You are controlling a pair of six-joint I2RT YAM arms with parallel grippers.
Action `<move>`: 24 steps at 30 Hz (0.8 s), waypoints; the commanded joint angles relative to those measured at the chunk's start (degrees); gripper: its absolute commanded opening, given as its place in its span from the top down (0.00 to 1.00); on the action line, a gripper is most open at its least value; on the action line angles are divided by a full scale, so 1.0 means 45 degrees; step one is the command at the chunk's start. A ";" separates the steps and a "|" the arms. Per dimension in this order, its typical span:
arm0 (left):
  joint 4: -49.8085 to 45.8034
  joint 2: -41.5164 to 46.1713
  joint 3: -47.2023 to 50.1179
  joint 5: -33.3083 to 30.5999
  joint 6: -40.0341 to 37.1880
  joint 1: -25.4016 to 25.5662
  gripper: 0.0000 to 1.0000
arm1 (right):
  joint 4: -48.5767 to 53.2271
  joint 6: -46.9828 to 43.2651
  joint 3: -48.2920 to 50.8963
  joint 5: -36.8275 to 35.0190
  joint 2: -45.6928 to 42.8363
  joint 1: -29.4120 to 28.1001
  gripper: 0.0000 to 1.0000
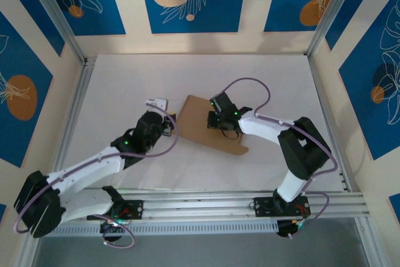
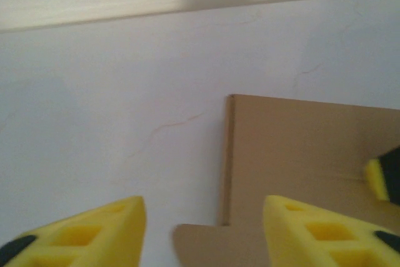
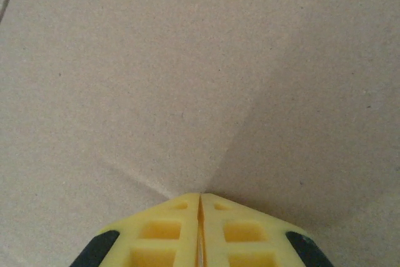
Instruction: Fold the paper box
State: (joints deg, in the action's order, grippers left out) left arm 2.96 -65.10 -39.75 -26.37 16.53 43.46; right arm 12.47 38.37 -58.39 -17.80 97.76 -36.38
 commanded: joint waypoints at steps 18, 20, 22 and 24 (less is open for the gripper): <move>-0.0740 -0.7176 -0.3724 1.0081 0.4351 -0.3338 0.81 | 0.2525 -0.0697 -0.0072 0.1827 0.0607 0.0506 0.90; -0.1373 -0.7656 -0.3547 0.9140 0.4317 -0.3113 0.84 | 0.2517 -0.0674 -0.0108 0.1827 0.0650 0.0526 0.90; -0.1541 -0.8261 -0.3234 0.8619 0.4592 -0.3089 0.83 | 0.2607 -0.0721 -0.0176 0.1826 0.0668 0.0524 0.90; -0.1222 -0.8723 -0.2773 0.8483 0.4890 -0.3101 0.83 | 0.2790 -0.0809 -0.0351 0.1960 0.0517 0.0525 0.90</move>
State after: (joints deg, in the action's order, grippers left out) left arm 1.02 -99.55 -55.96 15.14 35.97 28.95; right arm 16.01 35.79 -60.49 -11.07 98.04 -34.02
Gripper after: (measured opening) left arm 0.169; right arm 0.100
